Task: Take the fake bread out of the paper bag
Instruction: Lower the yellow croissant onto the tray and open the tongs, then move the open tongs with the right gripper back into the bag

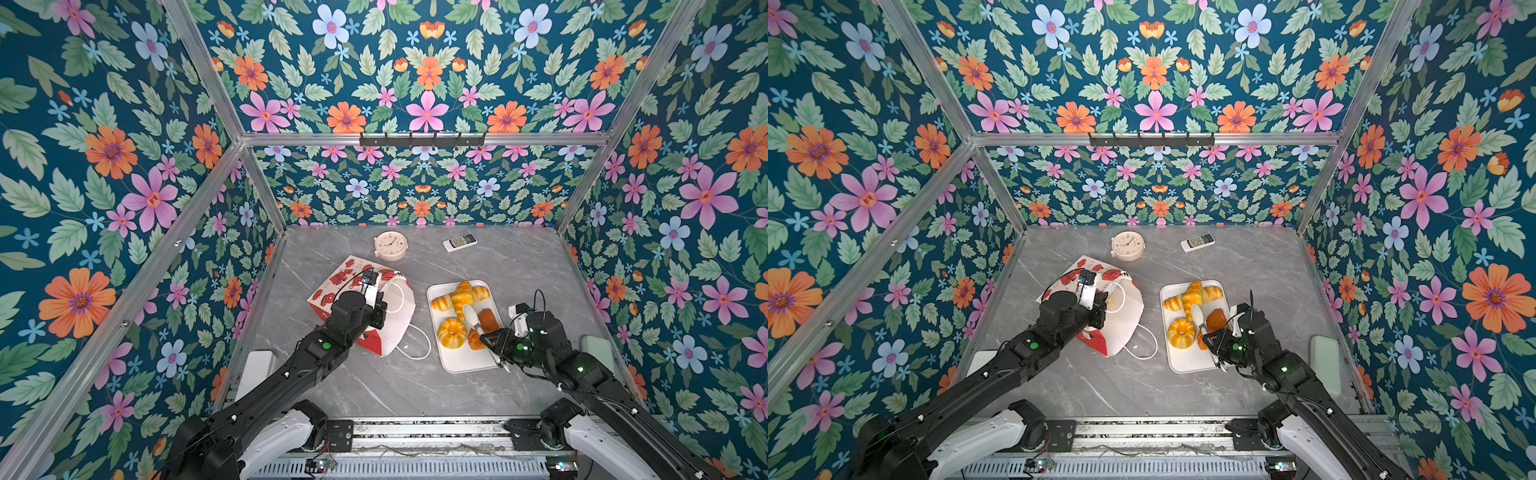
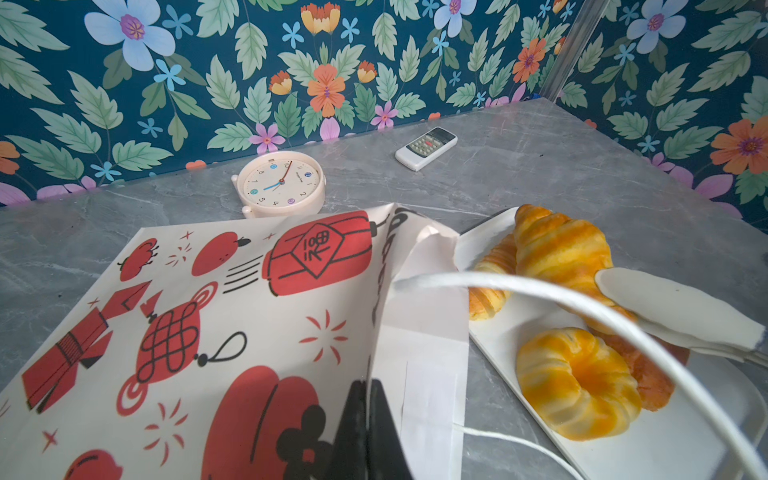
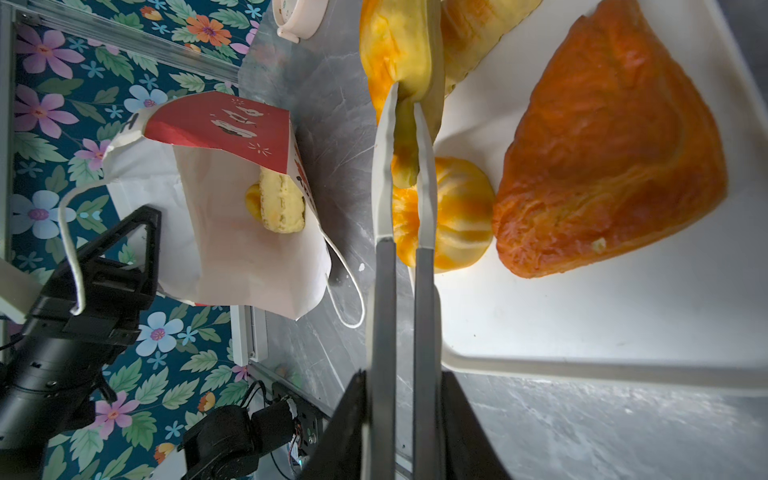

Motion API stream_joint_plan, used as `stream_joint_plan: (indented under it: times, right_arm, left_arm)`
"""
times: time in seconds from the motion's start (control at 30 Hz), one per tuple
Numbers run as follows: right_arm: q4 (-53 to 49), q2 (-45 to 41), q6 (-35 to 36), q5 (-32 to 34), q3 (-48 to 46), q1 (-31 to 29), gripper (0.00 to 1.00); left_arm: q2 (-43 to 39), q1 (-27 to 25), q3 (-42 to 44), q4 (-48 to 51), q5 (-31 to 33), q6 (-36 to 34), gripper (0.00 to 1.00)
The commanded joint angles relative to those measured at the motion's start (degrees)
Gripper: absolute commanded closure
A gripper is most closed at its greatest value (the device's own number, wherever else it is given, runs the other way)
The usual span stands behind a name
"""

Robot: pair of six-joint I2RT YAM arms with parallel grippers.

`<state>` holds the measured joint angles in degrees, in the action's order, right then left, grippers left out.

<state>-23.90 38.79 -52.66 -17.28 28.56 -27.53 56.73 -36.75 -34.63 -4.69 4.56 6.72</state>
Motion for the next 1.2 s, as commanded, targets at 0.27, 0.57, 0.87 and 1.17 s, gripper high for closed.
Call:
stream_joint_plan:
  times: [0.27,0.57,0.87,1.17]
  right_arm:
    - [-2.7,-2.6,0.1,3.9,-2.1,0.1,0.64]
    - [-6.4,-4.4,0.3,5.1,-0.7,0.1,0.54]
    - [-7.9,-7.0,2.7,6.9,3.0,0.0,0.53]
    - [2.0,-0.4,7.1,-2.0,5.9,-1.4,0.54]
  left_arm:
    - [0.8,0.1,0.3,-3.2,-0.6,0.2,0.98]
    - [0.4,0.1,0.3,-3.0,-0.7,0.3,0.98]
    - [0.6,0.1,0.3,-3.0,-0.9,0.3,0.98]
    - [0.0,0.1,-0.7,-1.8,-2.7,-0.2,0.98]
